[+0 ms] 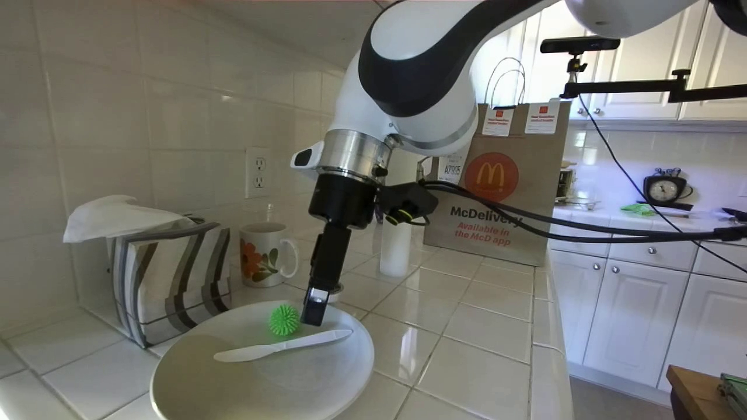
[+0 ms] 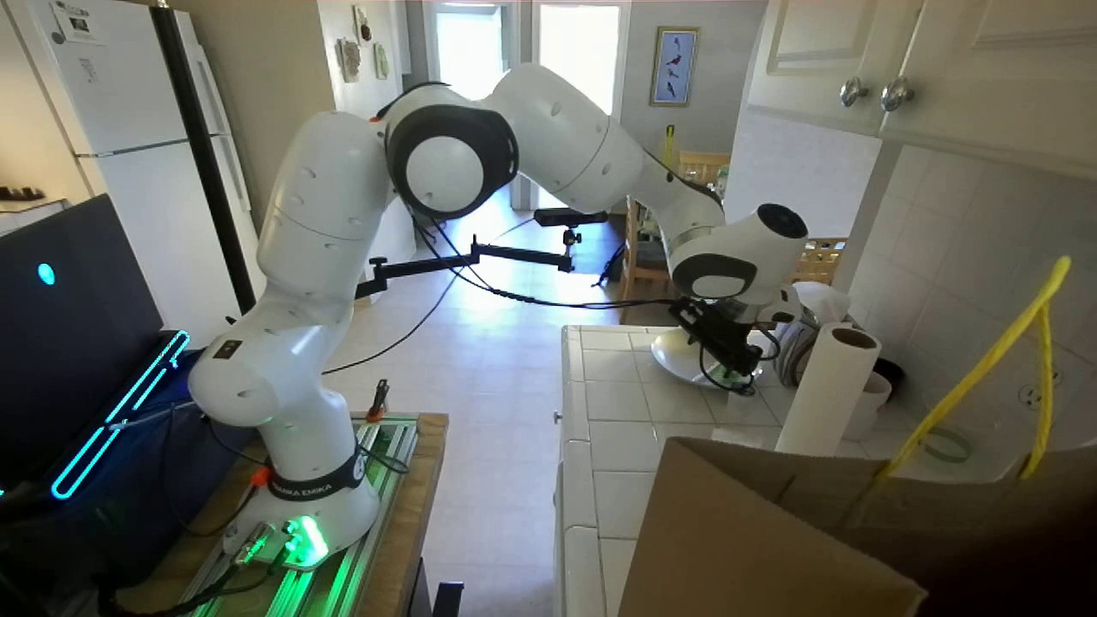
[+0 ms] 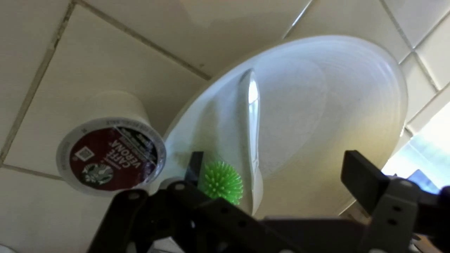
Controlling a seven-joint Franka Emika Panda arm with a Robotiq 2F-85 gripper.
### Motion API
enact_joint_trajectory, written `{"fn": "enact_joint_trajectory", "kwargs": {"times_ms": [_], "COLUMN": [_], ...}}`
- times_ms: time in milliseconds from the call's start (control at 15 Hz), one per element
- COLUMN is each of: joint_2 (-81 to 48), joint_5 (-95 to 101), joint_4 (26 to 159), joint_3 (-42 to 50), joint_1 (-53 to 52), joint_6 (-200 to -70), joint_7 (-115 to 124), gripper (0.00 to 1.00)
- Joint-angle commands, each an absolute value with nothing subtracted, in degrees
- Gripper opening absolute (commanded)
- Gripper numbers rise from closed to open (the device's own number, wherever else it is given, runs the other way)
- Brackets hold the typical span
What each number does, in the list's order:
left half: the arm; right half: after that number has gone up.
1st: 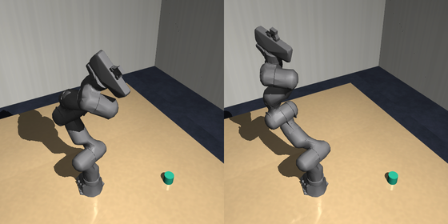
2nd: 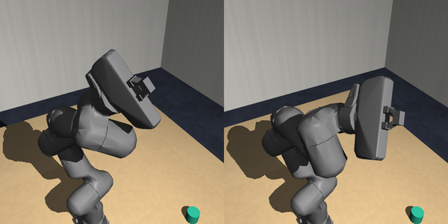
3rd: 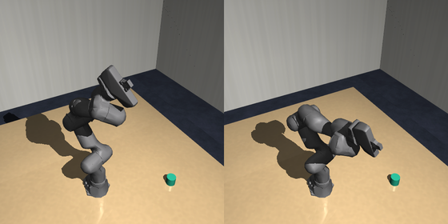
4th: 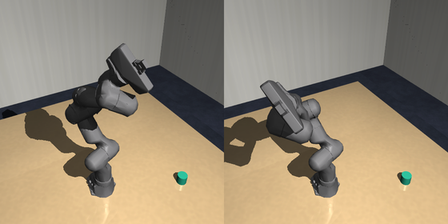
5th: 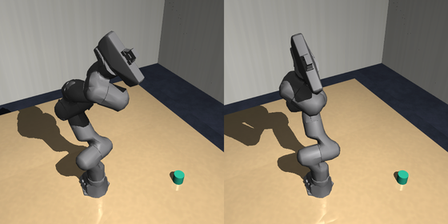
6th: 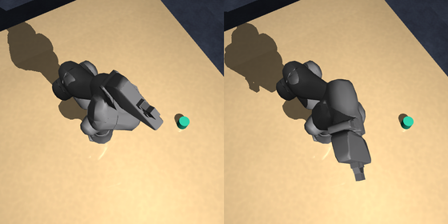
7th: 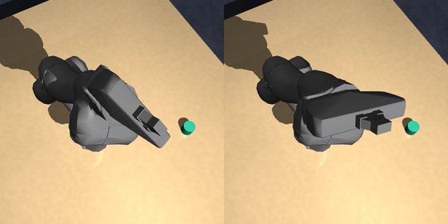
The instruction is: Pick up the plastic knife and try to cut the green object on the plate
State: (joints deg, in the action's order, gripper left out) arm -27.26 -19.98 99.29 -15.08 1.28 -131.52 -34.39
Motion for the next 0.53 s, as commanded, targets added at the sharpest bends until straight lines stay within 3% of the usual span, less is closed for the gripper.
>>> {"fn": "enact_joint_trajectory", "kwargs": {"times_ms": [0,467], "joint_2": [-29.54,-31.3], "joint_5": [-22.79,-22.87], "joint_4": [96.82,95.73], "joint_3": [-16.18,-16.99], "joint_1": [2.37,2.23], "joint_6": [-129.94,-128.76], "joint_7": [-36.58,-37.06], "gripper": [1.0,1.0]}}
